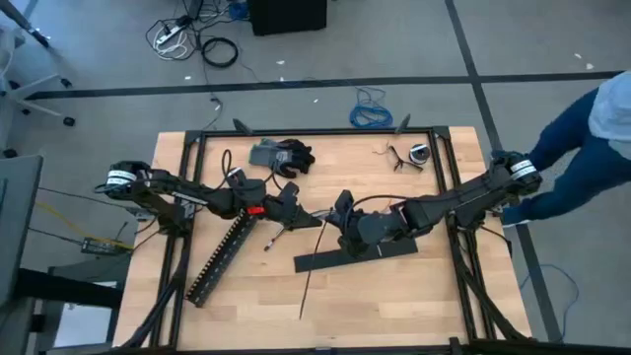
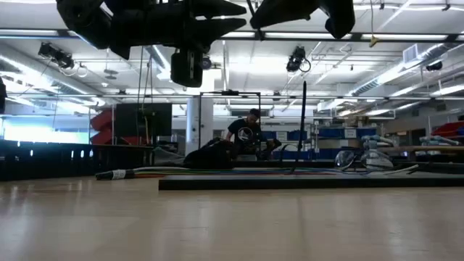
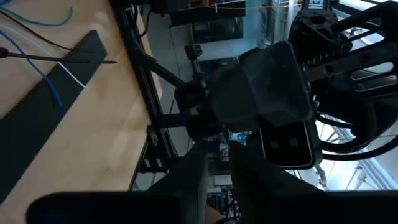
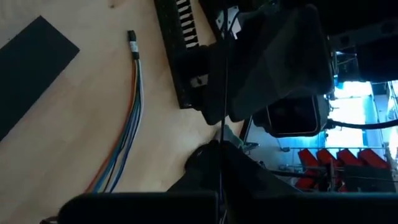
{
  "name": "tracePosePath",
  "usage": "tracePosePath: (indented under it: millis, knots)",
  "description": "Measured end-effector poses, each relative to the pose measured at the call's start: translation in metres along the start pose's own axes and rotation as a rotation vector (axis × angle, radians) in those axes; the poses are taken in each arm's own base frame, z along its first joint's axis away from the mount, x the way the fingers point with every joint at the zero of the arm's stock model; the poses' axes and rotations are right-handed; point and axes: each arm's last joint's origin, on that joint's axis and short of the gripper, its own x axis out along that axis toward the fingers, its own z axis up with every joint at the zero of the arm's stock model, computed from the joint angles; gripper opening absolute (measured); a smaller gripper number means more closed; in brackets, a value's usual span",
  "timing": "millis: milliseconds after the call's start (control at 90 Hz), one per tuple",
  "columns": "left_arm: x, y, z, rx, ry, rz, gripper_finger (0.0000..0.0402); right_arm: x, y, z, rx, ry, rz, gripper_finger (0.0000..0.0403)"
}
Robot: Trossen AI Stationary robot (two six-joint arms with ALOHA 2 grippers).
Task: Ziptie cables
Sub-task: Wrap the other black zip tie on the cable wires
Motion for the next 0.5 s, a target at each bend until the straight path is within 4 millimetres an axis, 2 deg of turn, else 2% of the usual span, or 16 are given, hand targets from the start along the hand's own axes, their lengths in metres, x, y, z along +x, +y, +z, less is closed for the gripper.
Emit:
tracePosePath:
  millis: [178,500]
  knots:
    - [0.0,-0.002,-0.001,0.004,-0.005,-0.018,0.0058,0.005,-0.002,-0.003,0.008,-0.007,0.013,0.0]
    - [0.0,-0.001,-0.001,0.006,0.009,-0.019,0.0058,0.021,0.009,0.001,-0.027,0.015,0.01,0.0]
